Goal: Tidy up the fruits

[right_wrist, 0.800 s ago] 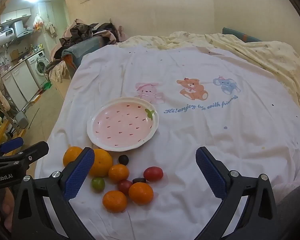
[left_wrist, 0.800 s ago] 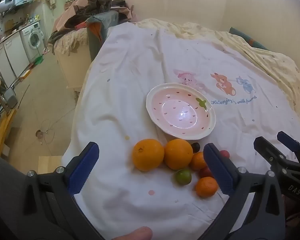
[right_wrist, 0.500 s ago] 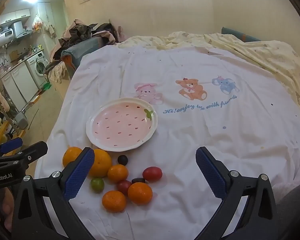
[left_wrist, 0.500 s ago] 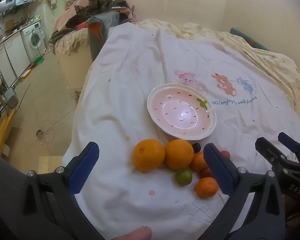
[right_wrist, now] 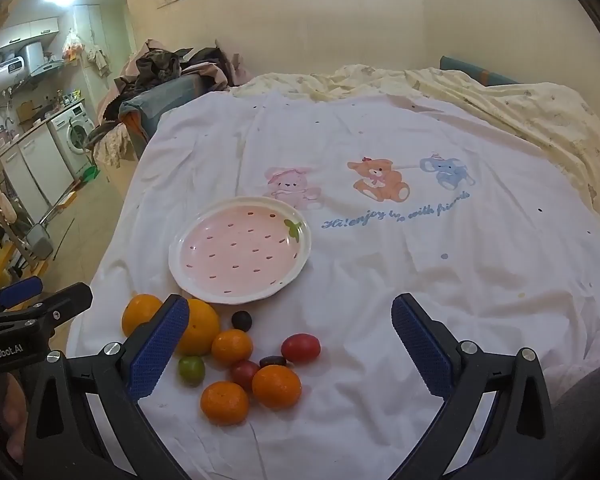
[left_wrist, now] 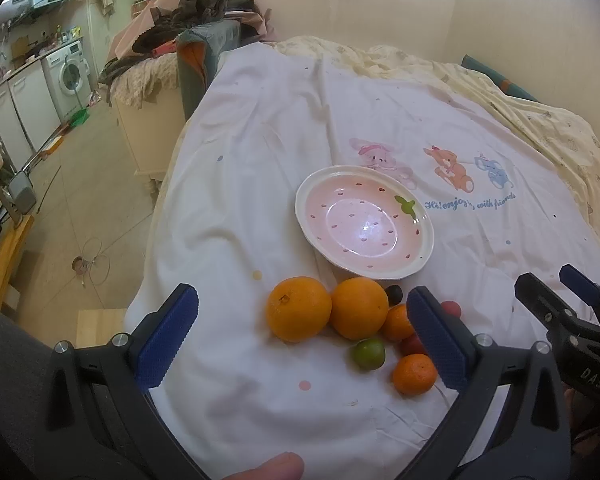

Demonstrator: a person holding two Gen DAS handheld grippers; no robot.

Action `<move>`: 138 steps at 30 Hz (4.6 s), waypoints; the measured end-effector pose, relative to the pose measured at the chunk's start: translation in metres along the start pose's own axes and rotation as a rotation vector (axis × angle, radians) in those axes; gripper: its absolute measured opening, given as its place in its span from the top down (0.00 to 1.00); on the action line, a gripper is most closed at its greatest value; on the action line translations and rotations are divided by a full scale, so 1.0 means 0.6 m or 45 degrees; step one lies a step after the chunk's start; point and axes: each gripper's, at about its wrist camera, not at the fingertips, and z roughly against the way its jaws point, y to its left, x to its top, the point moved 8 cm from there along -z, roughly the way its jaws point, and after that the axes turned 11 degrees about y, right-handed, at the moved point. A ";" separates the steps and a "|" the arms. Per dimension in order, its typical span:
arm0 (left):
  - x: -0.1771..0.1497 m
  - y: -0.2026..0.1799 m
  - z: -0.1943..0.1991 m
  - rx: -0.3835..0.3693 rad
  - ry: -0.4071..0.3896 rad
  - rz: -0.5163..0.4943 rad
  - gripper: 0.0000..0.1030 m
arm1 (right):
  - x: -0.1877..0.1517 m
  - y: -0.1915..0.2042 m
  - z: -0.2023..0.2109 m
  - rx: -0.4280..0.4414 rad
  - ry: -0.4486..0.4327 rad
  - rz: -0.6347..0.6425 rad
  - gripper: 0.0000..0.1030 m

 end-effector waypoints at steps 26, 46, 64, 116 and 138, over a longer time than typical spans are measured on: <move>0.000 0.002 -0.001 0.001 0.002 0.002 0.00 | 0.005 -0.002 0.004 -0.004 -0.017 -0.007 0.00; -0.005 0.004 -0.003 0.008 -0.001 -0.006 0.00 | 0.006 -0.003 0.004 -0.003 -0.016 -0.008 0.00; -0.005 0.001 -0.005 0.010 0.002 -0.006 0.00 | 0.006 -0.003 0.004 -0.007 -0.016 -0.007 0.00; -0.008 0.004 -0.173 -0.116 0.691 -0.118 0.52 | -0.037 -0.065 -0.099 0.305 0.482 -0.329 0.10; 0.027 0.029 -0.139 -0.142 0.534 0.050 0.52 | -0.028 0.094 -0.303 0.312 1.022 0.070 0.71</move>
